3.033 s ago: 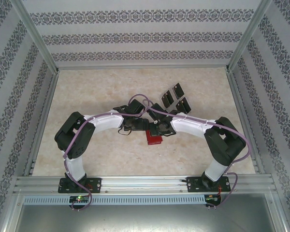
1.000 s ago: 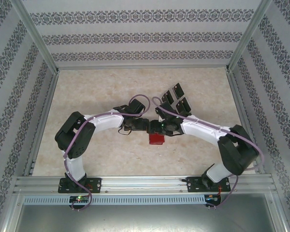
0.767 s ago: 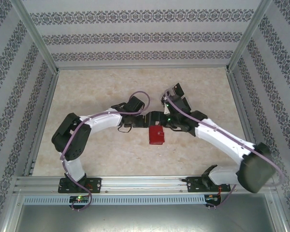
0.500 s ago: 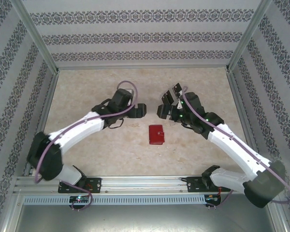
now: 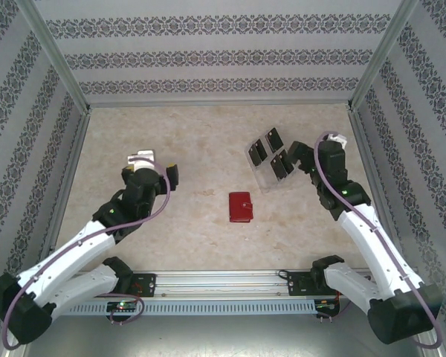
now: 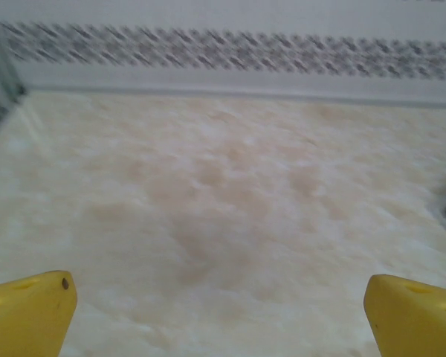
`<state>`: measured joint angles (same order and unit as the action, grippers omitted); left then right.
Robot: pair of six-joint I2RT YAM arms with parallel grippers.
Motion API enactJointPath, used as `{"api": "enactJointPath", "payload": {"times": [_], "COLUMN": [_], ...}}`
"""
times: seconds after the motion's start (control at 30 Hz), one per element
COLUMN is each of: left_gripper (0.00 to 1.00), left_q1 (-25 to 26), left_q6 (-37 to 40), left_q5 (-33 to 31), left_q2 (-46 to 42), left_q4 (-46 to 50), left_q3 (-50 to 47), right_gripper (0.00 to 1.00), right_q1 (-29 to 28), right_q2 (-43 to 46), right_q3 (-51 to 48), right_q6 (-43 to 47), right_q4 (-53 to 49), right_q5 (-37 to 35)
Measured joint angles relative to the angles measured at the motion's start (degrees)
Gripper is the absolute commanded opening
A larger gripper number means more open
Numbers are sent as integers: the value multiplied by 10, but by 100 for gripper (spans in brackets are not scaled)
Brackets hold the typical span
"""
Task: Put the credit cards into the card holder
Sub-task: Reset both arms
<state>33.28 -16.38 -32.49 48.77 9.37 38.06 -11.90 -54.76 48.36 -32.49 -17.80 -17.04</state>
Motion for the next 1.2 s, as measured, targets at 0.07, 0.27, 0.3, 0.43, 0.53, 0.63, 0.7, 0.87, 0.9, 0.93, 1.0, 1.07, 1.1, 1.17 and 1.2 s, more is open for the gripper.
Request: {"api": "enactJointPath", "payload": {"times": [0.07,0.27,0.3,0.43,0.53,0.63,0.7,0.87,0.9,0.93,1.0,1.07,1.1,1.17,1.2], "left_gripper": [100,100,100,100,100,100,100,100,100,100,100,100,100,100,100], "left_q1": [-30,-163,-187,-235,-247,-252,-254,-255,-255,-255,-258,-263,-266,-271,-274], "left_q6": [36,102,106,122,130,136,141,156,161,163,164,164,164,165,165], "left_q5": [-16,0,10,37,55,71,83,110,114,116,122,126,130,142,151], "left_q2": [-23,-39,-35,-9,29,97,156,266,284,295,320,342,356,380,386], "left_q4": [-24,-83,-90,-122,-170,-230,-279,-398,-421,-437,-477,-511,-527,-548,-549], "left_q3": [-24,-80,-87,-107,-130,-143,-144,-146,-146,-147,-151,-155,-156,-157,-156], "right_gripper": [98,98,98,98,98,98,98,98,98,98,98,98,98,98,98], "right_q1": [25,93,101,118,122,124,126,125,125,125,125,125,125,125,125], "right_q2": [-2,-48,-61,-108,-130,-153,-176,-217,-223,-226,-231,-232,-233,-242,-247], "right_q3": [-13,-15,-15,-19,-43,-74,-96,-149,-163,-177,-207,-227,-237,-254,-257], "right_q6": [11,61,73,117,146,165,176,197,200,205,210,216,219,224,229], "right_q4": [30,101,110,145,182,219,245,319,342,364,409,442,468,521,535], "right_q5": [-22,-67,-71,-80,-80,-76,-73,-53,-47,-42,-32,-21,-15,-3,2]}}
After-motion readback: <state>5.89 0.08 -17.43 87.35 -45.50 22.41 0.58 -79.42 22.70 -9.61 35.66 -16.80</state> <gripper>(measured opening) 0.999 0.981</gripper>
